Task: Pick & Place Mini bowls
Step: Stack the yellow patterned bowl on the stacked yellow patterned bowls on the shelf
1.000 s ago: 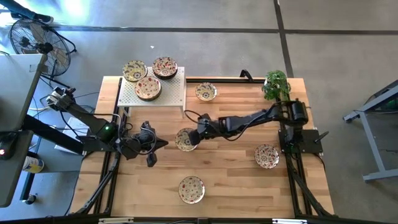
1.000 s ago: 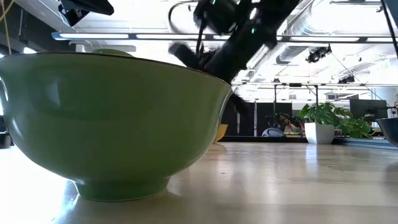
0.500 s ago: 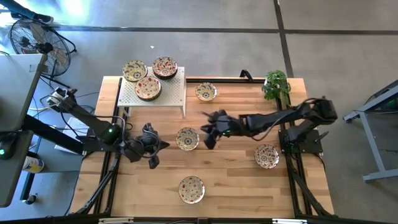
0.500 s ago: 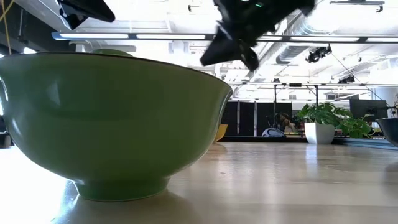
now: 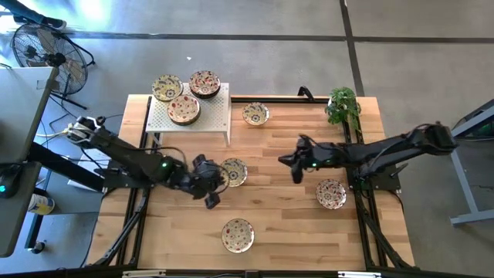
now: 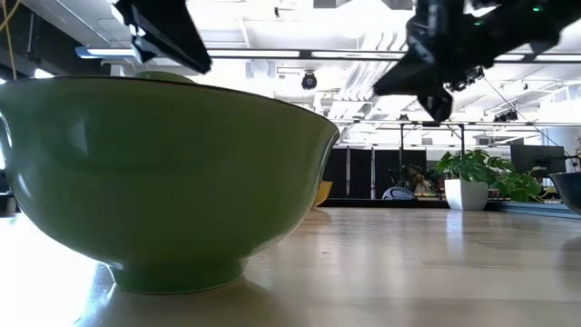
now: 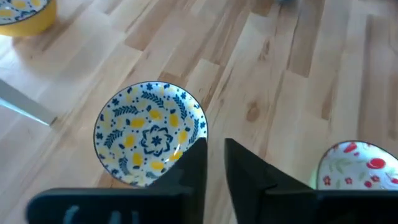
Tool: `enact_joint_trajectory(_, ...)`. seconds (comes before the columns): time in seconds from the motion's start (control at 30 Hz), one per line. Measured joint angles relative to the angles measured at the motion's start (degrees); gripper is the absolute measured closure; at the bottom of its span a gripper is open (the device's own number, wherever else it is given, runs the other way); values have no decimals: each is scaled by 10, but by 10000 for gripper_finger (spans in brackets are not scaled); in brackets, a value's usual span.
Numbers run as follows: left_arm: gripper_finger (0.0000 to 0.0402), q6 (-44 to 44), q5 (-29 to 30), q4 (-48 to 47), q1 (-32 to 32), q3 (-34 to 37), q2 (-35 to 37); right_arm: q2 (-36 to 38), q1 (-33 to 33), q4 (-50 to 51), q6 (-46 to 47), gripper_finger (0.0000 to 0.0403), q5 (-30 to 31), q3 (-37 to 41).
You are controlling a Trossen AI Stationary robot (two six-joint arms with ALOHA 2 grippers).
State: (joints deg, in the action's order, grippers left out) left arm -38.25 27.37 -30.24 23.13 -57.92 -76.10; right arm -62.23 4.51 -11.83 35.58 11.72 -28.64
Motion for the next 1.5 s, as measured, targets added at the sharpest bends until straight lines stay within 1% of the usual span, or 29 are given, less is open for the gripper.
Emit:
enact_joint_trajectory(0.1, 318, 28, -26, -2, -22, -14, -29, 44, 0, 3, 0, 396, -18, 28)
enact_joint_trajectory(0.23, 286, 103, -64, 1, -38, -26, -67, 88, 0, 28, -10, 401, -37, 50)
enact_joint_trajectory(0.37, 269, 145, -88, -5, -41, -25, -111, 113, 0, 74, -15, 399, -47, 53)
enact_joint_trajectory(0.47, 265, 167, -88, -6, -40, -25, -134, 123, 0, 91, -25, 401, -54, 53)
enact_joint_trajectory(0.6, 265, 170, -83, -8, -40, -25, -159, 123, 0, 100, -32, 401, -63, 53)
enact_joint_trajectory(0.8, 265, 175, -45, -8, -40, -25, -184, 125, 0, 104, -53, 401, -62, 53)
enact_joint_trajectory(1.0, 265, 187, -52, 3, -40, -25, -204, 125, 0, 110, -61, 401, -61, 53)
enact_joint_trajectory(1.3, 268, 187, -39, 3, -41, -25, -237, 125, -18, 129, -63, 401, -77, 53)
enact_joint_trajectory(1.4, 288, 187, -31, 5, -41, -25, -236, 125, -23, 130, -66, 402, -83, 53)
enact_joint_trajectory(1.5, 333, 190, -28, 5, -49, -25, -236, 125, -27, 130, -73, 401, -85, 53)
